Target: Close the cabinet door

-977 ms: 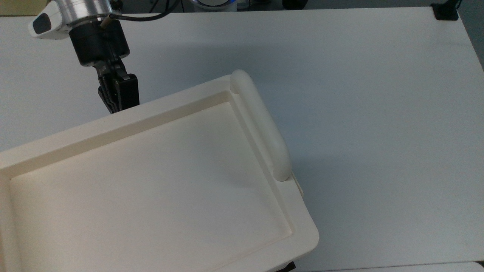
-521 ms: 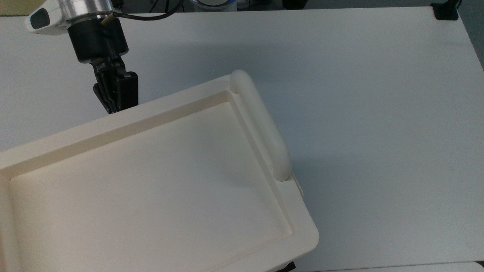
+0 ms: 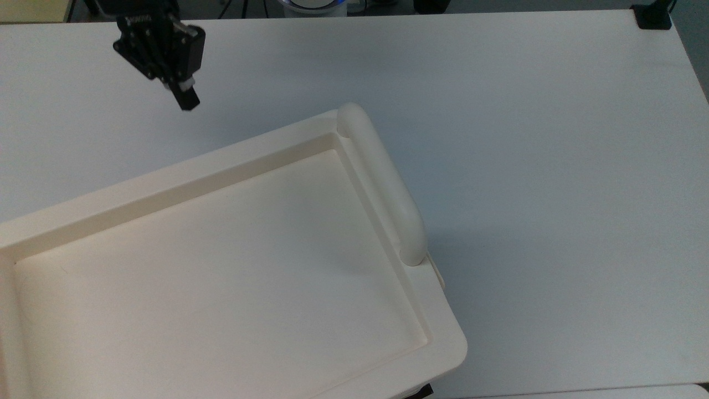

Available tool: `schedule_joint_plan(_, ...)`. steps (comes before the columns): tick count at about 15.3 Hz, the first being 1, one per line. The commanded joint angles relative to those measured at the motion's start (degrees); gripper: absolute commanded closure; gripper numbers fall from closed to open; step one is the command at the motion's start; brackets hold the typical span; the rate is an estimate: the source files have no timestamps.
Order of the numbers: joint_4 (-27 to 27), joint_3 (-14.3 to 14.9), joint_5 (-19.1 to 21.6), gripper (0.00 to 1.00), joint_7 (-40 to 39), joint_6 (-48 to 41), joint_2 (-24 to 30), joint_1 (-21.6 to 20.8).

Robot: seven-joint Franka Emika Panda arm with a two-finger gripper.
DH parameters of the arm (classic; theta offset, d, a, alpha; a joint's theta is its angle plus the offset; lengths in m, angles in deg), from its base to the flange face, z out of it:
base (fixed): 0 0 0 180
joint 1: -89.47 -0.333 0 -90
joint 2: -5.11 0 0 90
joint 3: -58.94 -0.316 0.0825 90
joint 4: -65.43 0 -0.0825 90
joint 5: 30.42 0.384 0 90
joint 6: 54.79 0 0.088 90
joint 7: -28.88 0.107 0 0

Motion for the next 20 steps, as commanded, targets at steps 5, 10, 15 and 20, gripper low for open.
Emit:
schedule_joint_plan(5, 1.77, 2.76, -16.40, 0.57, -0.99, -24.30, 11.47, -7.11)
schedule_joint_plan(10, 2.03, 4.26, -18.87, 0.00, 1.57, -27.32, 11.82, -14.60)
schedule_joint_plan(15, 2.30, 4.26, -18.96, 0.00, -0.18, -21.26, 9.63, -15.23)
schedule_joint_plan(20, 2.30, 4.26, -20.89, 0.00, -3.00, -19.05, 8.83, -15.23)
